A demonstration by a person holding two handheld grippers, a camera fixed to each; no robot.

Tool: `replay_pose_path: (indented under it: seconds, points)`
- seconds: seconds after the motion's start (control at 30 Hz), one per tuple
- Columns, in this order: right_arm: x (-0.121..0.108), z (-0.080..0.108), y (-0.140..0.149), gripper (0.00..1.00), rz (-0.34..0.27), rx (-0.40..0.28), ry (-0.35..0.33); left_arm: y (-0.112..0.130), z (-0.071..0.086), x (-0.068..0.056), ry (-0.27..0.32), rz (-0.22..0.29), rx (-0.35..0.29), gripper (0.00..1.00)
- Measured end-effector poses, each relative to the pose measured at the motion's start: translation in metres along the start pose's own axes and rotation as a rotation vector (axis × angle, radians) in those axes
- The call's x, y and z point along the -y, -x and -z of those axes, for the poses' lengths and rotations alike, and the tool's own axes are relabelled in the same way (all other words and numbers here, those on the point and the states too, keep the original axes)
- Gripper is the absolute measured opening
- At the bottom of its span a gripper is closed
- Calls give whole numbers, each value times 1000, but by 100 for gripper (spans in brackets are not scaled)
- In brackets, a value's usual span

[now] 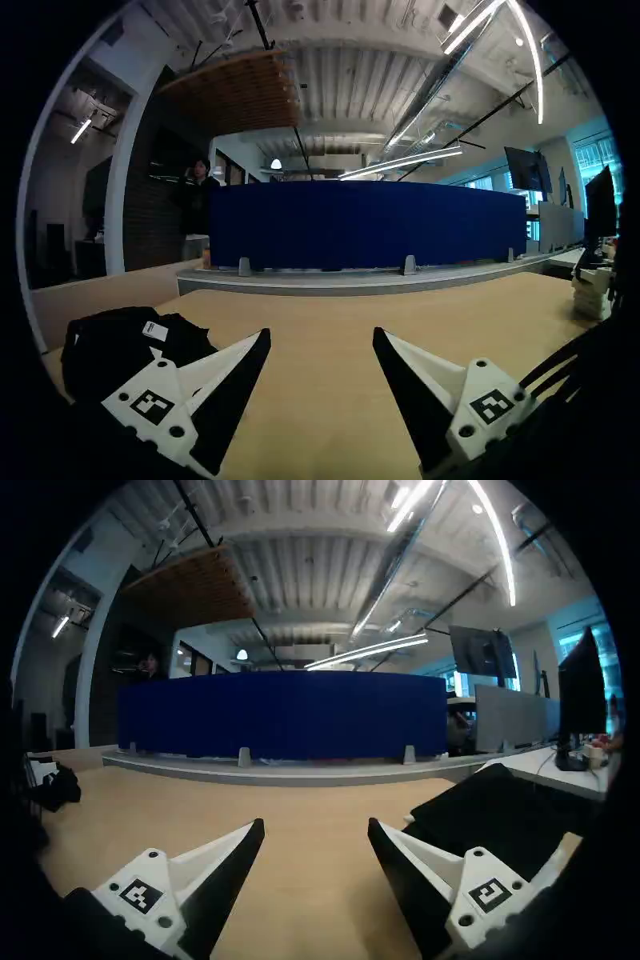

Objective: Fold towel

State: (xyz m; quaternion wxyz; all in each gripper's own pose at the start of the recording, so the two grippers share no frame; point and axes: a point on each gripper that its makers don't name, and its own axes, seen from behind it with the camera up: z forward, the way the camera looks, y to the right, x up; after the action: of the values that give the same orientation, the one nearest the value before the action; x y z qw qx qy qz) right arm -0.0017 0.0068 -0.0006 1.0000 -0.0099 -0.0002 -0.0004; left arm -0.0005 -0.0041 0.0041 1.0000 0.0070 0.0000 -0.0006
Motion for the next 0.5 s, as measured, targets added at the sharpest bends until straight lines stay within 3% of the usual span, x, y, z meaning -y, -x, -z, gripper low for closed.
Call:
replay_pose_path:
  seconds: [0.5]
  points:
    - [0, 1, 0, 100, 0, 0, 0, 1, 0, 1, 0, 0, 0, 95]
